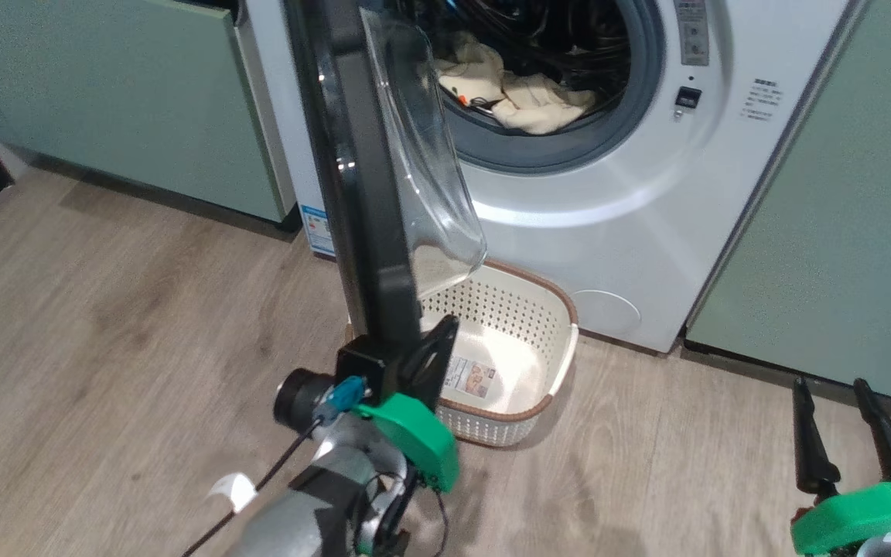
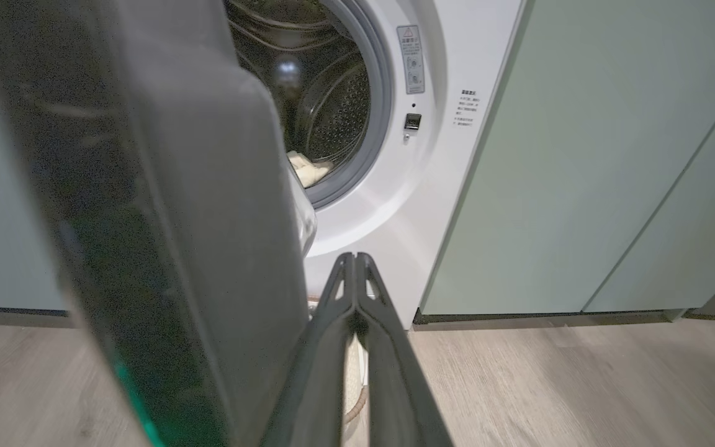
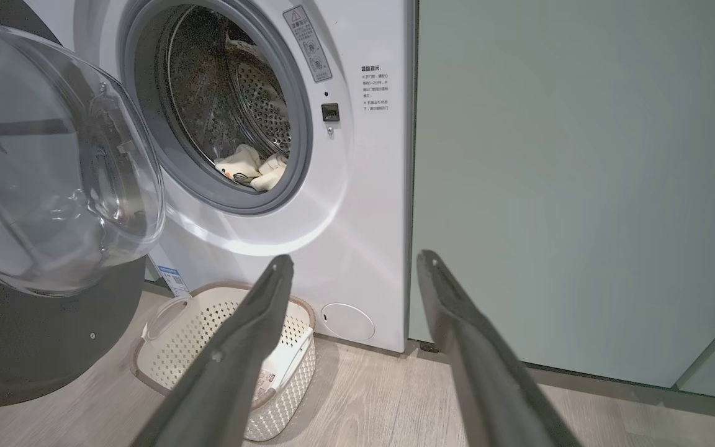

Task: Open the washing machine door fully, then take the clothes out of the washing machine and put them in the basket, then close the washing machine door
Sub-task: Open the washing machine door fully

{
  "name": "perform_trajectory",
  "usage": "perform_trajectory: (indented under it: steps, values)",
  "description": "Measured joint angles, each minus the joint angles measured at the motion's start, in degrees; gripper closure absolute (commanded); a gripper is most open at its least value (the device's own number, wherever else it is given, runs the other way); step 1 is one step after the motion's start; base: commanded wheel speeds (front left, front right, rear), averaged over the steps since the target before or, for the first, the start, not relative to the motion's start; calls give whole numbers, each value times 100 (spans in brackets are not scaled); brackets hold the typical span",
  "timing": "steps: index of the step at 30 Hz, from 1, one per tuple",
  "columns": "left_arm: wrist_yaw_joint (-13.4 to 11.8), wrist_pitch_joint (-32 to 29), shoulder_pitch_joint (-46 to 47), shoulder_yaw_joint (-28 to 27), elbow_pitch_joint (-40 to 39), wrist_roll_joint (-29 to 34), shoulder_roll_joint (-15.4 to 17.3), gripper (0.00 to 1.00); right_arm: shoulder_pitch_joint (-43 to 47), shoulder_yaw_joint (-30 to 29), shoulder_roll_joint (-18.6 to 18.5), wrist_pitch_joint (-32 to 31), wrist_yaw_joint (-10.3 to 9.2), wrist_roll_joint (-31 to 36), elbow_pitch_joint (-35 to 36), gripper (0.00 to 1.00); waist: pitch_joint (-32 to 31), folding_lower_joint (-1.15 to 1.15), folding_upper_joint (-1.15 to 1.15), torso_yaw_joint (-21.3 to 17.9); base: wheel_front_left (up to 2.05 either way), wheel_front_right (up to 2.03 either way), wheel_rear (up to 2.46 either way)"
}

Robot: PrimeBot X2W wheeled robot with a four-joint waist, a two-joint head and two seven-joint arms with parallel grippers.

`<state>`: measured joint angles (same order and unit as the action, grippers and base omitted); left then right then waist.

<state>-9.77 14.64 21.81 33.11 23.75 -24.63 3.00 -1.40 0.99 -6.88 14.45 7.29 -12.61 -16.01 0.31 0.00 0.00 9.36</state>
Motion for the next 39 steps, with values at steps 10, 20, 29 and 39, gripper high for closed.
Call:
perform_trajectory:
  steps: [10,20,29,39]
  values:
    - [-132,-1,-260,-278,-214,1,390,100,114,-9,33,0,0,-1,-20,0,-81,0,0,288,0,0,0]
    - [-380,-58,-585,-527,-678,-70,702,100,115,-49,73,0,0,-1,-14,0,-101,0,0,612,0,0,0]
    - [-503,-49,-647,-1139,-664,-277,1039,100,114,-25,104,0,0,-1,-12,0,-32,0,0,777,0,0,0]
    - [-555,-22,-595,-1927,-230,-474,1185,100,107,66,94,0,0,-25,16,0,179,0,0,770,0,0,0]
